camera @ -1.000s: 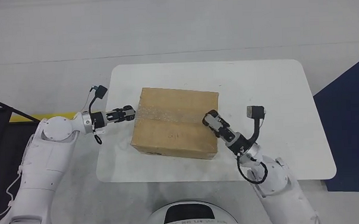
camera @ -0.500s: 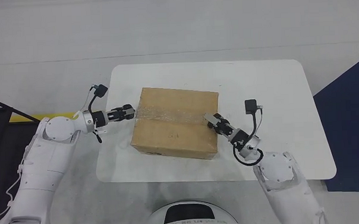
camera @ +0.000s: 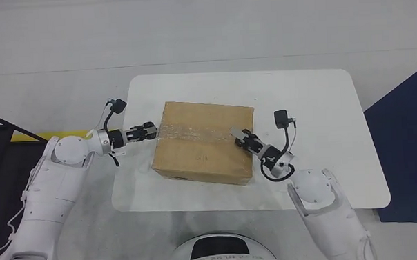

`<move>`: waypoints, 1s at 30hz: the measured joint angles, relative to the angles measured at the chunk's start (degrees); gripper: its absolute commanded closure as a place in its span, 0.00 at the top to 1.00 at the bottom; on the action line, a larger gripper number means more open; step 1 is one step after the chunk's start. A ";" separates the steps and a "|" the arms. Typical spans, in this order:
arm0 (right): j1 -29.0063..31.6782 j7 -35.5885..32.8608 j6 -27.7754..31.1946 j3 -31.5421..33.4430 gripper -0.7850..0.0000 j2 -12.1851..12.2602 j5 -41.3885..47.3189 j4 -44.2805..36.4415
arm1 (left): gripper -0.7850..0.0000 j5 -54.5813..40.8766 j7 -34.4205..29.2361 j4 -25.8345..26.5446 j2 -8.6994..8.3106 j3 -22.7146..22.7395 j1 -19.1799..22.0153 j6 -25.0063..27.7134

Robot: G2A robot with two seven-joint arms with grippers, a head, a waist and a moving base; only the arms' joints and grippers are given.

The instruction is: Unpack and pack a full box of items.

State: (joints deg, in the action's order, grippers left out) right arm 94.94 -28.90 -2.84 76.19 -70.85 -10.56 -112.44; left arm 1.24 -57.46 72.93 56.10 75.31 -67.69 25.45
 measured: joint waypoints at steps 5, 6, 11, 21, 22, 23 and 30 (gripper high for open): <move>-1.61 -1.60 -4.70 -1.24 1.00 -0.02 0.51 0.11 | 0.00 -0.13 0.18 -0.20 -0.05 -0.37 0.05 0.37; -1.94 -1.87 -5.32 -1.53 1.00 -0.05 0.82 0.15 | 0.00 -0.16 0.20 -0.25 -0.06 -0.43 0.06 0.43; -4.11 -2.09 -8.20 -3.35 1.00 -0.28 2.38 0.98 | 0.00 -0.49 0.27 -0.46 -0.12 -0.69 0.15 0.76; -9.49 -0.99 -11.95 -7.32 1.00 -1.04 5.60 4.29 | 0.00 -1.18 0.40 -0.52 -0.35 -0.64 0.07 1.25; -10.03 -1.02 -12.39 -7.57 1.00 -1.10 5.97 4.70 | 0.00 -1.18 0.39 -0.48 -0.37 -0.67 0.07 1.27; -10.81 -1.25 -12.98 -8.00 1.00 -1.19 6.43 5.21 | 0.00 -1.18 0.38 -0.43 -0.40 -0.70 0.06 1.27; -15.29 -1.90 -15.92 -10.83 1.00 -1.78 8.34 8.60 | 0.00 -1.39 0.54 0.05 -0.53 -0.83 -0.05 1.39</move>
State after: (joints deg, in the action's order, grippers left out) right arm 79.65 -30.80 -18.75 65.35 -72.63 -2.22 -103.85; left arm -0.15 -56.93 72.97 55.57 74.49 -67.74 26.84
